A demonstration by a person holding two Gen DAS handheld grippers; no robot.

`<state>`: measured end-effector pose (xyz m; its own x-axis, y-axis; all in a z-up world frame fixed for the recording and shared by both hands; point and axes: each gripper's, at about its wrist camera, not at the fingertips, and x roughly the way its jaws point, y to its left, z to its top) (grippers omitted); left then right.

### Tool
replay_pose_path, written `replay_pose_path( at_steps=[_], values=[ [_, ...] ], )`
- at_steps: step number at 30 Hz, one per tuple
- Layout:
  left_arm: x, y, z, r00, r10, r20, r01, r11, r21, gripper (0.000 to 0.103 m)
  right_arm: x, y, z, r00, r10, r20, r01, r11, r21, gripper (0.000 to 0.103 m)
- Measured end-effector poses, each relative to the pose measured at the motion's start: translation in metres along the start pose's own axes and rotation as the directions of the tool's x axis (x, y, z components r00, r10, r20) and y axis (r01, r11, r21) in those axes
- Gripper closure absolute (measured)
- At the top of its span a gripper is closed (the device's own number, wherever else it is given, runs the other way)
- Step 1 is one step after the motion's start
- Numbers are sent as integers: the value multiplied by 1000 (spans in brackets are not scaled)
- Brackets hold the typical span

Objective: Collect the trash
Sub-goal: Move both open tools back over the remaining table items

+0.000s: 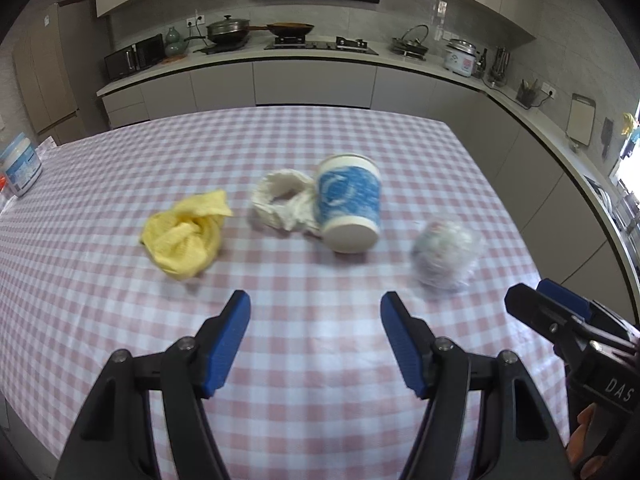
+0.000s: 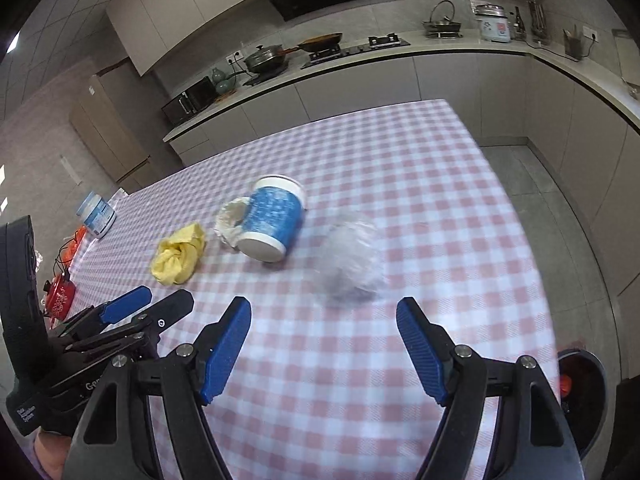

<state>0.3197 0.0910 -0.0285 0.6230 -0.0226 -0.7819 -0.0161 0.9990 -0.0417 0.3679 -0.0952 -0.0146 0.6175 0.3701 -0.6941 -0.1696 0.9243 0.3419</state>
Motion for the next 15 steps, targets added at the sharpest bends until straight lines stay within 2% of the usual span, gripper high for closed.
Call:
replay_pose_path(
  at_steps=[9, 15],
  values=[
    [20, 54, 17, 1000, 21, -4, -22, 999, -30, 34, 47, 45, 21, 999, -8, -35, 7, 1000, -30, 25],
    [36, 75, 27, 999, 33, -4, -33, 998, -44, 34, 79, 65, 39, 999, -24, -45, 21, 998, -53, 24]
  ],
)
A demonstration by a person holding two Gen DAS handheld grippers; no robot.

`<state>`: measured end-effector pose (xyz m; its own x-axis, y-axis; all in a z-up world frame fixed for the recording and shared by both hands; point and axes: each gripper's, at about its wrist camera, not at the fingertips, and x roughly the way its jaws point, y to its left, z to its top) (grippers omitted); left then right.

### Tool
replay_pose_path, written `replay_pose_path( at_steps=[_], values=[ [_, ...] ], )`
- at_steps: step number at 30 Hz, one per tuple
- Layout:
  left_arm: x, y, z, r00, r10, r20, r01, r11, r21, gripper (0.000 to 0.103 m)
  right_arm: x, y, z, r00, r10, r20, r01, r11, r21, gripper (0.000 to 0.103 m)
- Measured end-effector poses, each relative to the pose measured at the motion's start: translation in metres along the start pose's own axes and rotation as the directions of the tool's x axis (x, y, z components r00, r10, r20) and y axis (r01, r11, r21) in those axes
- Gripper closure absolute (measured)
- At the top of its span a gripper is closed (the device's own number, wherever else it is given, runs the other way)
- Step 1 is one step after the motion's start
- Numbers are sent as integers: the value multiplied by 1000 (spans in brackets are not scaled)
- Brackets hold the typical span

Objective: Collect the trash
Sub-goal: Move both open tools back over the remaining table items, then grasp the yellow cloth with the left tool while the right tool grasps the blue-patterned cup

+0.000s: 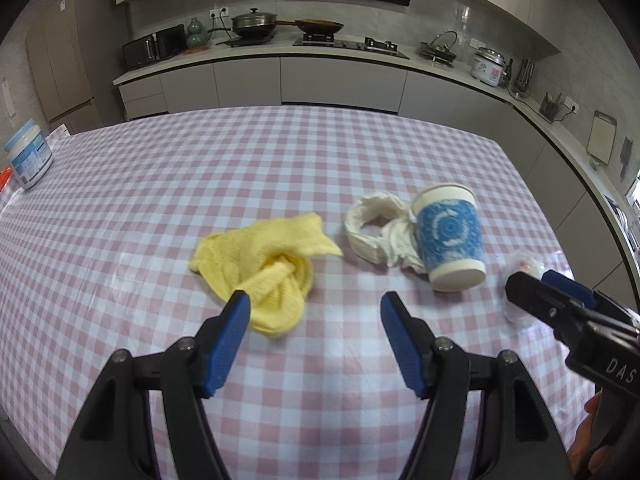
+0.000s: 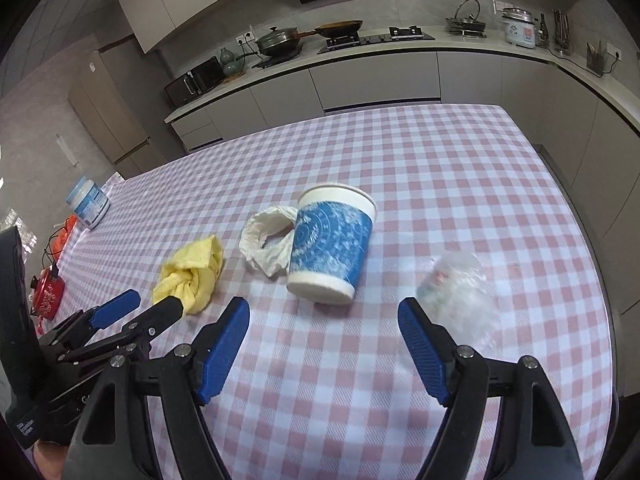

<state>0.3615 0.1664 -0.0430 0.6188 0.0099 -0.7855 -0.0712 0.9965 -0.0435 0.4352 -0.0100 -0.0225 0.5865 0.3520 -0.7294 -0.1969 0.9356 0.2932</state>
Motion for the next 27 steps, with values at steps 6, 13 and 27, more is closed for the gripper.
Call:
replay_pose_path(
  at_steps=[6, 13, 27],
  values=[
    [18, 11, 14, 1000, 1, -8, -1, 1000, -4, 34, 29, 3, 22, 1000, -24, -14, 24, 1000, 12, 21],
    [44, 18, 28, 1000, 4, -29, -4, 1000, 10, 34, 65, 0, 39, 997, -56, -47, 57, 998, 30, 21],
    [88, 26, 24, 996, -19, -85, 19, 1000, -7, 44, 105, 0, 44, 995, -77, -70, 80, 996, 44, 22]
  ],
)
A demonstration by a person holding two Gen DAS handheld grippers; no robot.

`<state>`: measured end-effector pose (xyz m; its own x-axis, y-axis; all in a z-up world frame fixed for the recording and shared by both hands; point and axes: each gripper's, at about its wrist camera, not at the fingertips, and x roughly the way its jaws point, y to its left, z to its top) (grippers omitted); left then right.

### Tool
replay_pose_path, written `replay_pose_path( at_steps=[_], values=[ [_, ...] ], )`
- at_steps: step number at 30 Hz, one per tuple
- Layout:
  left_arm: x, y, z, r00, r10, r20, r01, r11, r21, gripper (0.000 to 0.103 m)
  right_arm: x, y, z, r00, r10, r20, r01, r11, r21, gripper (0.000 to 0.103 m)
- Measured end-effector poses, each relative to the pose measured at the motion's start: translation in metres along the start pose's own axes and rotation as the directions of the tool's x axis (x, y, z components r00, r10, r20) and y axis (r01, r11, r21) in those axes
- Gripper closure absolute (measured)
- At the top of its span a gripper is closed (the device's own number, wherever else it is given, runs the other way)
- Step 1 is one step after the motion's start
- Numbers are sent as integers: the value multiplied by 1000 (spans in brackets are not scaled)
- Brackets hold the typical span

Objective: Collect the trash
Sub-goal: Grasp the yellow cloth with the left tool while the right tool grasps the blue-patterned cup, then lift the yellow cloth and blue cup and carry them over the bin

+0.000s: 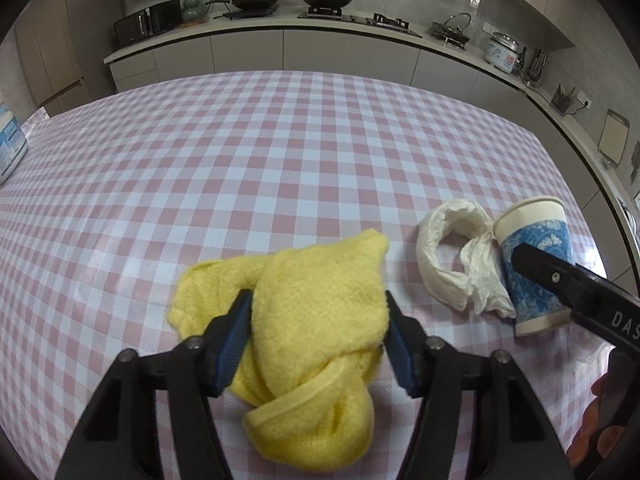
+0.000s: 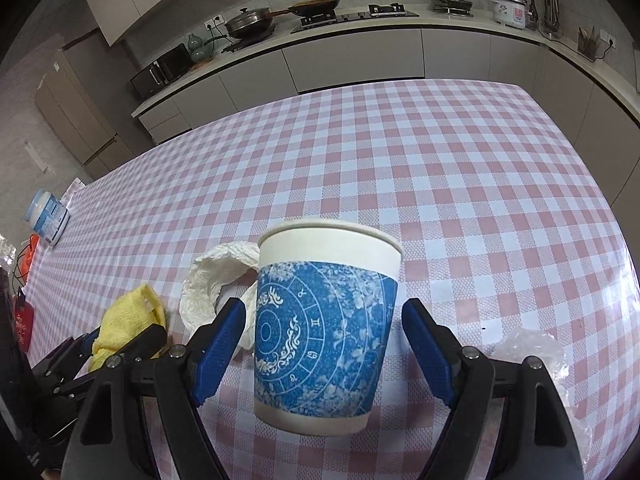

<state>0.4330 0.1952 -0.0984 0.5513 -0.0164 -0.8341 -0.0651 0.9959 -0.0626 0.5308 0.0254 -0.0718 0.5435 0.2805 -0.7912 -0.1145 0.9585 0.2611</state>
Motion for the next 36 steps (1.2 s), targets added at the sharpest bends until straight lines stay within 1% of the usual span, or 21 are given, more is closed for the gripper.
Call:
replay_pose_path(
  at_steps=[2, 4, 6, 9, 16, 24, 36],
  values=[
    [-1, -1, -1, 1000, 5, 14, -5, 1000, 2, 53, 3, 3, 0, 1000, 6, -3, -6, 1000, -4, 30],
    [-1, -3, -2, 1000, 8, 22, -8, 1000, 4, 57, 10, 8, -1, 1000, 3, -22, -4, 1000, -14, 34],
    [-2, -3, 0, 1000, 4, 26, -4, 1000, -2, 61, 15, 11, -4, 1000, 6, -30, -6, 1000, -20, 35],
    [-6, -4, 1, 1000, -7, 30, 8, 1000, -15, 65, 12, 14, -5, 1000, 12, -9, -12, 1000, -23, 37],
    [-26, -4, 3, 998, -22, 62, 23, 1000, -15, 66, -17, 18, -5, 998, 34, 55, -32, 998, -49, 38],
    [-54, -8, -4, 995, -36, 98, 37, 999, -13, 66, -56, 17, -19, 994, 71, 85, -64, 995, -80, 38],
    [-95, -33, -35, 989, -50, 137, 52, 999, -10, 66, -109, 6, -73, 988, 132, 79, -121, 984, -128, 38]
  ],
)
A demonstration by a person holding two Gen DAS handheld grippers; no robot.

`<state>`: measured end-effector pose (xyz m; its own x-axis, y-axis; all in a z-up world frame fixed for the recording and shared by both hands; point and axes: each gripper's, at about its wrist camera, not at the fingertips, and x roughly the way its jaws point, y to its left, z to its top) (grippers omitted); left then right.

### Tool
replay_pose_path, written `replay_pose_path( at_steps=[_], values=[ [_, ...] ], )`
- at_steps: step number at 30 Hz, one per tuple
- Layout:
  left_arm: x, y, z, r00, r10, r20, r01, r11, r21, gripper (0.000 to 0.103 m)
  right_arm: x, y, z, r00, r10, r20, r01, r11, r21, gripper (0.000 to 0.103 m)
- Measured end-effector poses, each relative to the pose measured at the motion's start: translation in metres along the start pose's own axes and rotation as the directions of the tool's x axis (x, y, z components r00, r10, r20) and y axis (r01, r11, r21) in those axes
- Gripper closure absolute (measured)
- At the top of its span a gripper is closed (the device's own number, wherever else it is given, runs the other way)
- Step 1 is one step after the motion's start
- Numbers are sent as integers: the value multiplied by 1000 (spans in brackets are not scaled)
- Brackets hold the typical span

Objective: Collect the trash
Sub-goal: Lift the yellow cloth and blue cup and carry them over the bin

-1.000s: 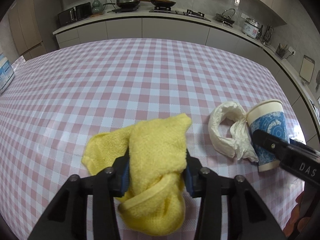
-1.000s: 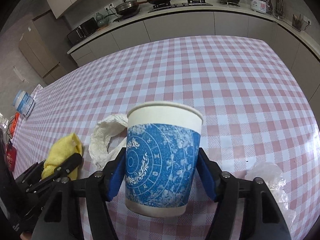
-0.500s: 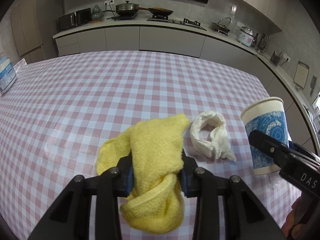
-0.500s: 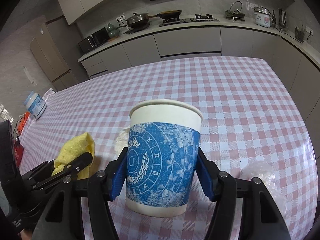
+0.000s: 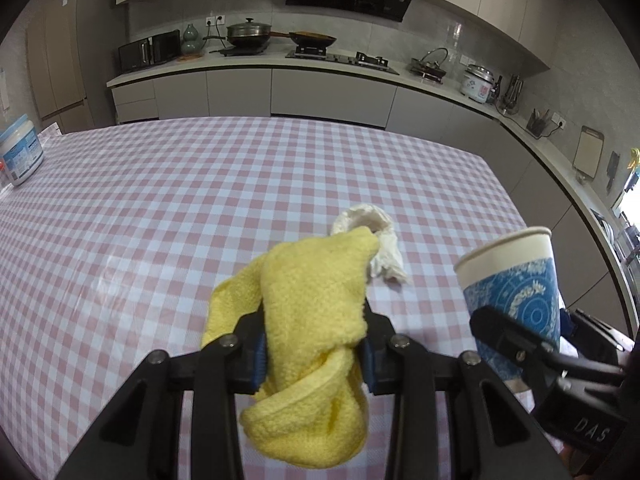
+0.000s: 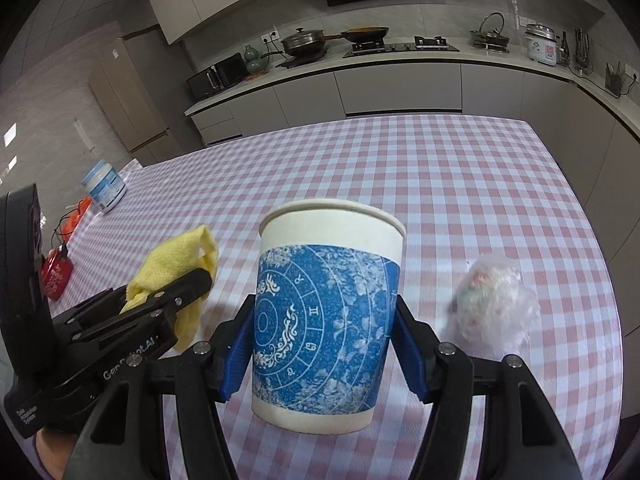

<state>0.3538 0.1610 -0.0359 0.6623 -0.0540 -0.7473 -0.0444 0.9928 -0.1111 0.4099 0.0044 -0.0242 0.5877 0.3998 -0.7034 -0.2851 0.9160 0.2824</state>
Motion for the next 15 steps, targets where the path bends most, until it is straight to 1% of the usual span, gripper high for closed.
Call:
replay_pose_path(
  at_steps=[6, 11, 15],
  values=[
    [-17, -23, -12, 1000, -15, 13, 15, 1000, 5, 66, -35, -15, -24, 1000, 26, 11, -26, 1000, -6, 38],
    [-26, -62, -29, 999, -35, 9, 35, 999, 25, 66, -62, -42, -40, 999, 34, 18, -34, 999, 4, 38],
    [-32, -97, -45, 999, -48, 1, 48, 998, 46, 66, -86, -72, -57, 999, 36, 27, -37, 999, 23, 38]
  ],
)
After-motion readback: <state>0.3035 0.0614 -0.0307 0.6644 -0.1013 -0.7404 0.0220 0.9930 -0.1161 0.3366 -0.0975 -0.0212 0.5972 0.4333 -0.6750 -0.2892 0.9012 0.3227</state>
